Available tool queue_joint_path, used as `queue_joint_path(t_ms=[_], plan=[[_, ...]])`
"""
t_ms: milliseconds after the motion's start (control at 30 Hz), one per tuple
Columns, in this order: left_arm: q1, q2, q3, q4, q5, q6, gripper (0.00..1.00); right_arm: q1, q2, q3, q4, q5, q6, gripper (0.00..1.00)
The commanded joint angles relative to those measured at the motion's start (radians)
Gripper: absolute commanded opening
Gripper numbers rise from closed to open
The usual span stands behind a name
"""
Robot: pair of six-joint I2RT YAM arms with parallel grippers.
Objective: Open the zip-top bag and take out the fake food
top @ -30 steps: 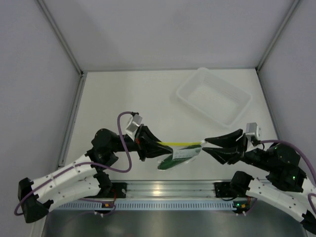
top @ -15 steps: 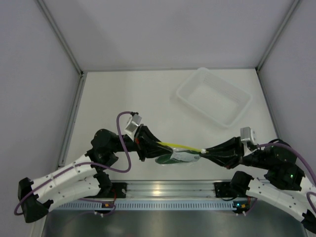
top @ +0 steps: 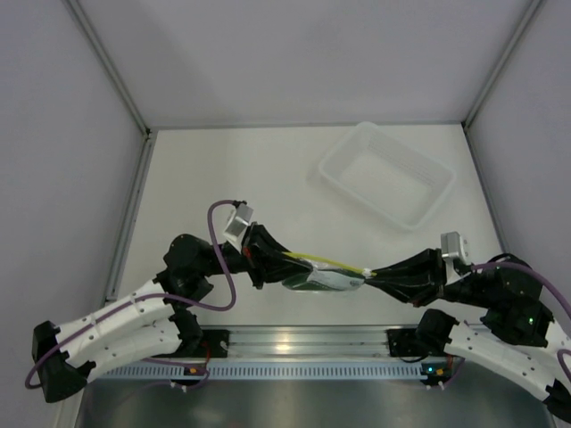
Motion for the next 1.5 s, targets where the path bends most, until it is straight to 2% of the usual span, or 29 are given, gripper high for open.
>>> queue_joint_path(t_ms=[0, 133, 167, 200, 367, 500, 533, 567, 600, 633, 667, 833, 967, 1033, 1133, 1400, 1467], plan=[[0.001, -0.020, -0.001, 0.084, -0.028, 0.006, 0.00, 0.015, -0.016, 0.026, 0.030, 0.000, -0.008, 0.17], [0.001, -0.021, -0.003, 0.084, -0.026, 0.006, 0.00, 0.015, -0.019, 0.032, 0.026, 0.006, -0.005, 0.15], [0.001, -0.020, -0.001, 0.084, -0.022, 0.003, 0.00, 0.015, -0.016, 0.034, 0.026, 0.005, -0.003, 0.07], [0.001, -0.014, -0.001, 0.084, -0.019, 0.001, 0.00, 0.015, -0.016, 0.035, 0.027, 0.001, -0.003, 0.06], [0.001, 0.012, 0.010, 0.084, 0.010, -0.005, 0.00, 0.015, 0.001, 0.044, 0.041, 0.004, 0.007, 0.08], [0.001, 0.028, 0.013, 0.084, 0.020, 0.006, 0.01, 0.015, 0.014, 0.051, 0.044, 0.037, 0.012, 0.00], [0.001, 0.026, 0.007, 0.083, 0.012, 0.015, 0.12, 0.015, 0.018, 0.055, 0.033, 0.058, 0.012, 0.00], [0.003, 0.025, 0.002, 0.083, -0.002, 0.035, 0.54, 0.017, 0.021, 0.060, 0.024, 0.072, 0.010, 0.00], [0.001, 0.016, -0.004, 0.049, -0.046, 0.049, 0.82, 0.015, 0.026, 0.073, 0.015, 0.086, 0.010, 0.00], [0.003, 0.005, 0.006, 0.013, -0.075, 0.075, 0.95, 0.015, 0.039, 0.081, -0.015, 0.102, 0.007, 0.00], [0.003, -0.003, 0.013, -0.027, -0.100, 0.121, 0.98, 0.017, 0.050, 0.090, -0.029, 0.122, 0.000, 0.00], [0.003, -0.058, 0.059, -0.219, -0.210, 0.224, 0.98, 0.015, 0.122, 0.141, -0.100, 0.171, -0.017, 0.00], [0.003, -0.078, 0.170, -0.389, -0.333, 0.391, 0.98, 0.015, 0.199, 0.186, -0.195, 0.195, -0.054, 0.00], [0.003, -0.067, 0.207, -0.431, -0.336, 0.437, 0.98, 0.015, 0.242, 0.198, -0.209, 0.167, -0.063, 0.00], [0.003, -0.017, 0.278, -0.465, -0.275, 0.494, 0.98, 0.015, 0.288, 0.204, -0.224, 0.159, -0.072, 0.00], [0.003, 0.207, 0.445, -0.537, 0.135, 0.567, 0.95, 0.015, 0.362, 0.224, -0.241, 0.112, -0.100, 0.00], [0.003, 0.270, 0.494, -0.583, 0.200, 0.600, 0.87, 0.015, 0.365, 0.224, -0.246, 0.086, -0.105, 0.00]])
